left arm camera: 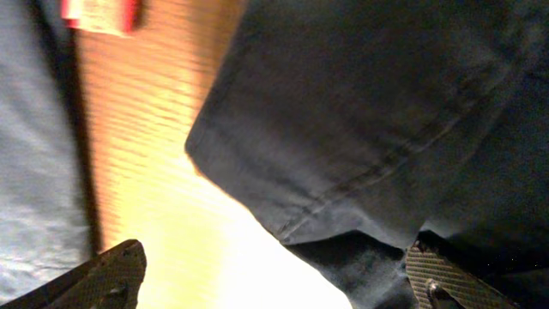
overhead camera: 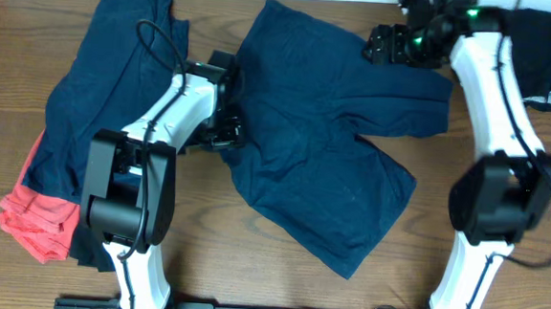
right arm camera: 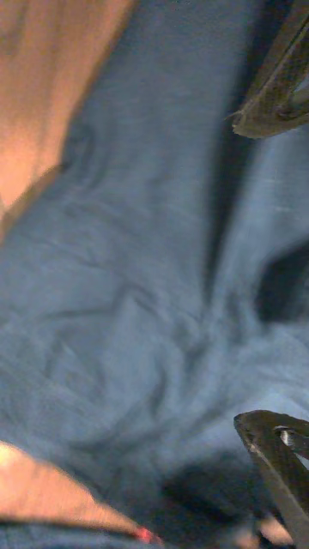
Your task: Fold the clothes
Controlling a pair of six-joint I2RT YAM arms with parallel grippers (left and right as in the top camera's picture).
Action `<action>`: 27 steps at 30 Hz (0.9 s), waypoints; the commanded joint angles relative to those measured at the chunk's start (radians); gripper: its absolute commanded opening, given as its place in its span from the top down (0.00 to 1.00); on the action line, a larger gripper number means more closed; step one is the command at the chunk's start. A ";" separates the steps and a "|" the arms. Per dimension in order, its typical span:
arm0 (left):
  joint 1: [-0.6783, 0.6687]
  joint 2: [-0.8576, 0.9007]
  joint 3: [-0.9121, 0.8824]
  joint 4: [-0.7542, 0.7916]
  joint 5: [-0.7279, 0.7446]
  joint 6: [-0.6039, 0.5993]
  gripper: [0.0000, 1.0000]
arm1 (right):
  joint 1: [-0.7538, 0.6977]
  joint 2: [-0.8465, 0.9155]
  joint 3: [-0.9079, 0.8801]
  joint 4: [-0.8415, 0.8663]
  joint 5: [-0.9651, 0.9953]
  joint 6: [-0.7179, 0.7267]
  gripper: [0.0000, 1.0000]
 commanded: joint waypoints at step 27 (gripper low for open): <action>0.262 -0.120 0.061 0.027 -0.174 0.113 0.02 | 0.201 -0.021 -0.338 -0.393 0.115 0.150 0.24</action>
